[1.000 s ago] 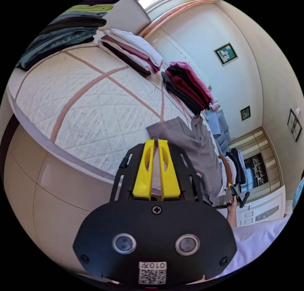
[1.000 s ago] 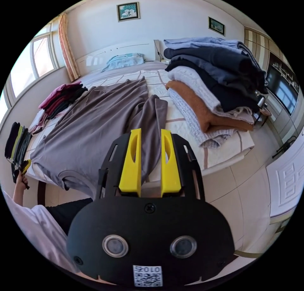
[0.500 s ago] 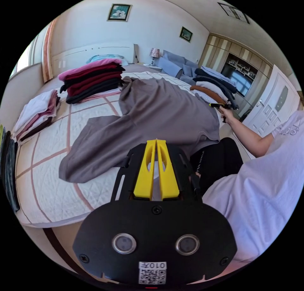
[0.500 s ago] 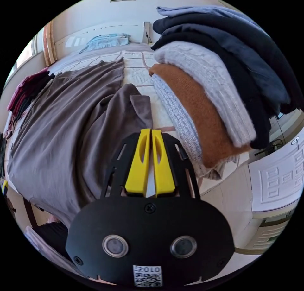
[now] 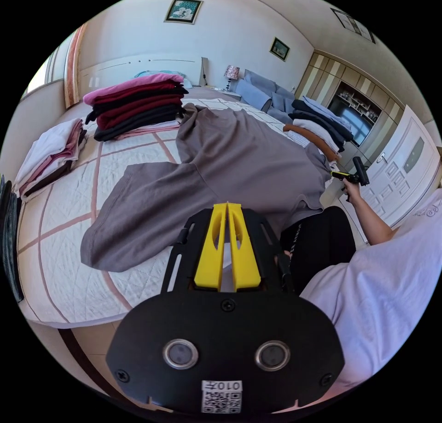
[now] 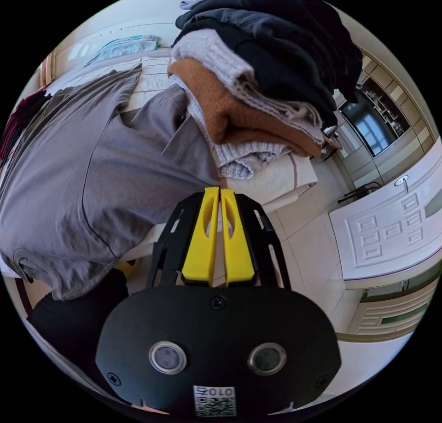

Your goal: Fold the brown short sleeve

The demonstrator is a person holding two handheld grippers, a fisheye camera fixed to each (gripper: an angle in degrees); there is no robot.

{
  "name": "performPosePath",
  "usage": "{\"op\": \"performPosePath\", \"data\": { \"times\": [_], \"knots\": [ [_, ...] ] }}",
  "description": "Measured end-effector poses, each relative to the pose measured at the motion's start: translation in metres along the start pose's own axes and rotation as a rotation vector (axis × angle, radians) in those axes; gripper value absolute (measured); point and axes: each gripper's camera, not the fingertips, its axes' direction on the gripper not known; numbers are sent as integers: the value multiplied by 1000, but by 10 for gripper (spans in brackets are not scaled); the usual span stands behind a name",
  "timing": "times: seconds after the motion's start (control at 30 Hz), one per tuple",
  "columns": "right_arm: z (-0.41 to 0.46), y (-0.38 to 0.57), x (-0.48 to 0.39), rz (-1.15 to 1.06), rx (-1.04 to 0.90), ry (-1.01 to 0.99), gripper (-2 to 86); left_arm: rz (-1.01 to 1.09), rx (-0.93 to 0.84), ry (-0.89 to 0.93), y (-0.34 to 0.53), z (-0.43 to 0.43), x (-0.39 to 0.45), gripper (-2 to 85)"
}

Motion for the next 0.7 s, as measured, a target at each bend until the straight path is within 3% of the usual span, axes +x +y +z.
{"op": "performPosePath", "data": {
  "times": [0.27,0.47,0.7],
  "knots": [
    [-26,45,11,88,16,-179,45,133,32,-120,-102,57,15,51],
    [-98,82,-5,103,177,-84,32,268,54,-170,-242,131,36,88],
    [-138,94,-39,27,264,-54,20,211,-167,-433,-398,295,44,115]
  ]
}}
